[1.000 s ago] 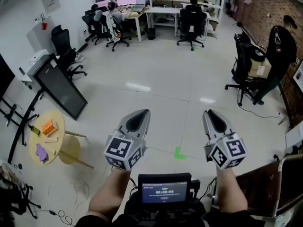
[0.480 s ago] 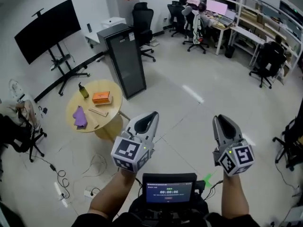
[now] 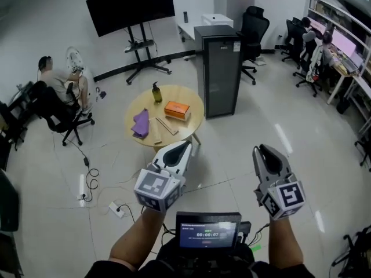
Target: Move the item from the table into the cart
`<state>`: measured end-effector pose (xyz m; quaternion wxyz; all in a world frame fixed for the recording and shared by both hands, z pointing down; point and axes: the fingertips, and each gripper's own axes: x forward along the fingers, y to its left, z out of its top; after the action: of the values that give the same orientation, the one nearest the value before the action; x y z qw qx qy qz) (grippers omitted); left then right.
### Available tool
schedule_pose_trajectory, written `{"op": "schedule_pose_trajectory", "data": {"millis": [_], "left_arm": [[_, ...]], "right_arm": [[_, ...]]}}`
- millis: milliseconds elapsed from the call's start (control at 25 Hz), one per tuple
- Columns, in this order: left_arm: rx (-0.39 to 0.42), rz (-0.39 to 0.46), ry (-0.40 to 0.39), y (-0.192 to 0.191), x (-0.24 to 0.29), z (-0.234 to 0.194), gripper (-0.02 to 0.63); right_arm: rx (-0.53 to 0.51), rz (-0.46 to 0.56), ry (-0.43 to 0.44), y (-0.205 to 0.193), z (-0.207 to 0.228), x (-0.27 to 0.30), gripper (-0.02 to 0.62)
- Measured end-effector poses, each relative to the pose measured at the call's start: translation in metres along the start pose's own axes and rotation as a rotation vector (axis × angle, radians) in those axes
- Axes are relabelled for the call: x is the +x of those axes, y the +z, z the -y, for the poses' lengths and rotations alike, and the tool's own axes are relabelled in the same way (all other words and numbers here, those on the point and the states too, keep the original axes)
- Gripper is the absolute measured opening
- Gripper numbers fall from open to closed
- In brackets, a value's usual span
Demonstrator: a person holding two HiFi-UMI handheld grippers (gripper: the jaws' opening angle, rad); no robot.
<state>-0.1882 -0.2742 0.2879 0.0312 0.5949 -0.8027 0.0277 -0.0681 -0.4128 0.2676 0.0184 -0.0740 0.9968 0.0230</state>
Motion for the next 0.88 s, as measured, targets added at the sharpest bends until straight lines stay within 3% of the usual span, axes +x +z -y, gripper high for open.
{"op": "schedule_pose_trajectory", "data": {"millis": [160, 400, 440, 480, 520, 640, 800, 880], "left_arm": [[-0.030, -0.044, 0.166, -0.014, -0.004, -0.097, 0.012], [0.000, -0.032, 0.368, -0.019, -0.036, -0.278, 0.012], [-0.004, -0.032, 0.385, -0.023, -0.041, -0.311, 0.012], [-0.008, -0.037, 0.397, -0.027, -0.047, -0.344, 0.012], [-0.007, -0.042, 0.406, -0.030, -0.051, -0.376, 0.012], [0.017, -0.051, 0.434, -0.035, -0.050, -0.470, 0.012], [-0.012, -0.064, 0.472, -0.041, -0.022, -0.584, 0.012], [-0.015, -0.065, 0.467, -0.043, 0.008, -0.627, 0.012]], "right_arm": [[-0.006, 0.038, 0.120, -0.001, -0.011, 0.095, 0.043], [0.018, -0.002, 0.289, -0.031, -0.096, 0.270, 0.043], [0.020, -0.009, 0.308, -0.037, -0.114, 0.301, 0.046], [0.020, -0.017, 0.324, -0.043, -0.133, 0.331, 0.114], [0.015, -0.023, 0.338, -0.048, -0.152, 0.361, 0.141], [-0.021, -0.015, 0.370, -0.057, -0.193, 0.449, 0.141], [-0.005, -0.033, 0.429, -0.069, -0.216, 0.564, 0.143], [-0.008, -0.046, 0.455, -0.077, -0.213, 0.621, 0.213]]}}
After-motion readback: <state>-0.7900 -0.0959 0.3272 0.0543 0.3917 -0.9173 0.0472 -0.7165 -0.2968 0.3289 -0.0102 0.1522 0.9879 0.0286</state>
